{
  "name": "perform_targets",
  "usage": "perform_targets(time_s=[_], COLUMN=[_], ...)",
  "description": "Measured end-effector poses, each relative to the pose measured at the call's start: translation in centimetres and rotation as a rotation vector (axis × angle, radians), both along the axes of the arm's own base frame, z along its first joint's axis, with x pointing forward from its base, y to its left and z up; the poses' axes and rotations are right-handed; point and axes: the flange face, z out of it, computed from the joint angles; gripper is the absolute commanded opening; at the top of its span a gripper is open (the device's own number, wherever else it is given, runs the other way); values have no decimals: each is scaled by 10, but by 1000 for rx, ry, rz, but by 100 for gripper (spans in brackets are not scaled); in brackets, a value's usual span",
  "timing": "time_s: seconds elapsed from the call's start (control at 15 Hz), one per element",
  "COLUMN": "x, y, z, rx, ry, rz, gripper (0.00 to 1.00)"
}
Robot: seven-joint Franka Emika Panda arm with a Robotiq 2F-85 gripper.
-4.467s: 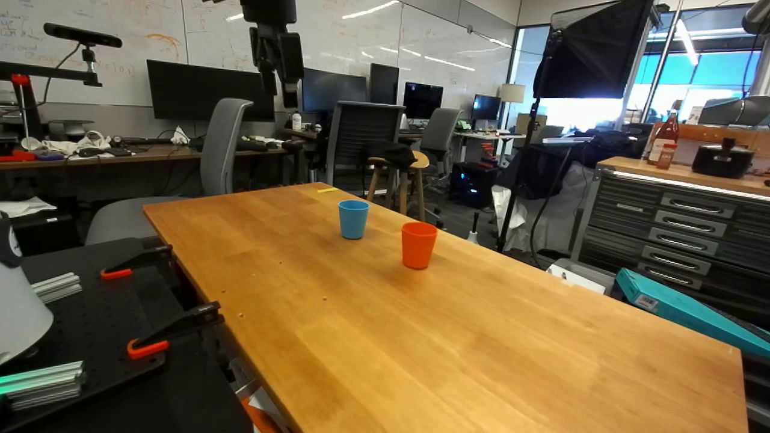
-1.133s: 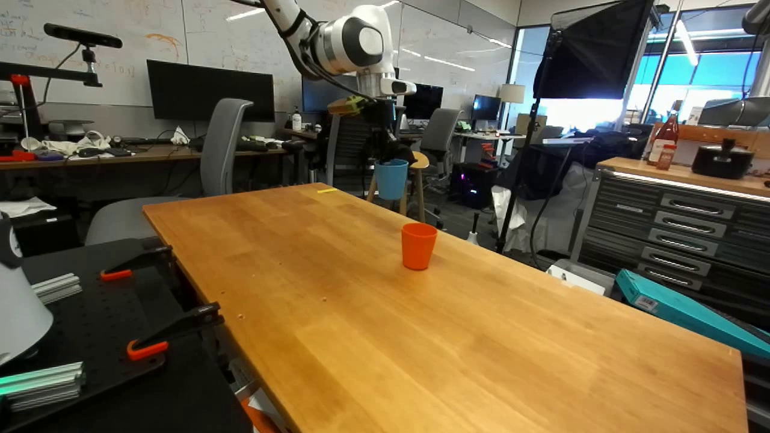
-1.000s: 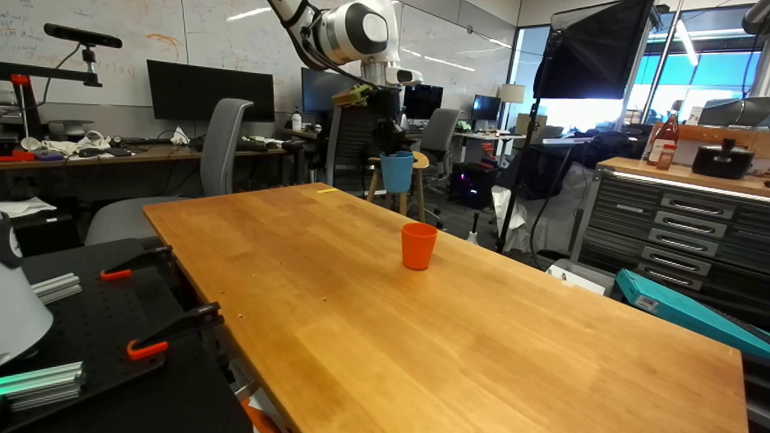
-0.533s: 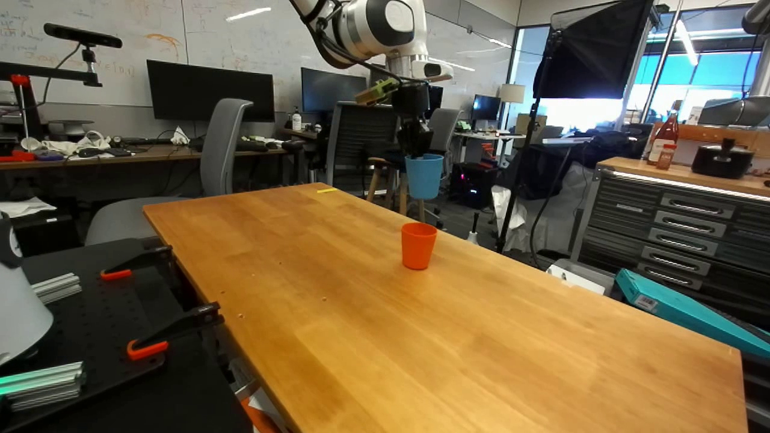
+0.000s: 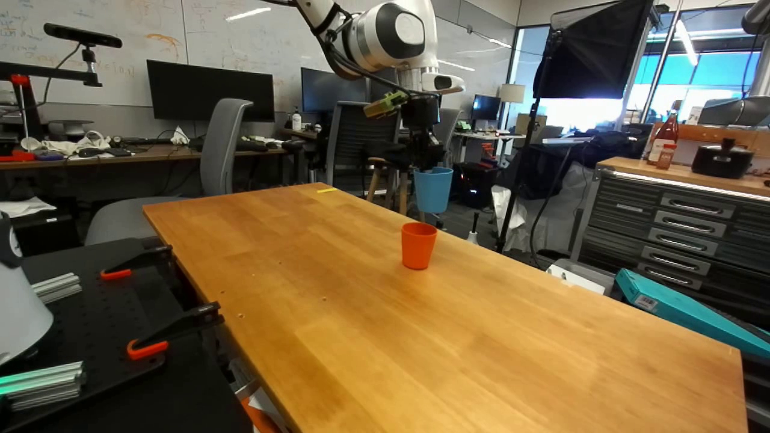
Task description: Put the blue cup on top of the orange cup
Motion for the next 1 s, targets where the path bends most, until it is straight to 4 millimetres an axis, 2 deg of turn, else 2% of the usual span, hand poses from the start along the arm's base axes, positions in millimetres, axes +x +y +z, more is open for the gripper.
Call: perform_targets(time_s=[0.47, 0.53, 0.6, 0.67, 1.0], x=[-3, -3, -3, -3, -6], y=[9, 9, 9, 9, 18], z=[-45, -48, -49, -50, -50], rx=[4, 4, 4, 4, 47], ry=[36, 38, 39, 40, 79], rz=[21, 22, 22, 22, 9], gripper=[5, 10, 30, 35, 73])
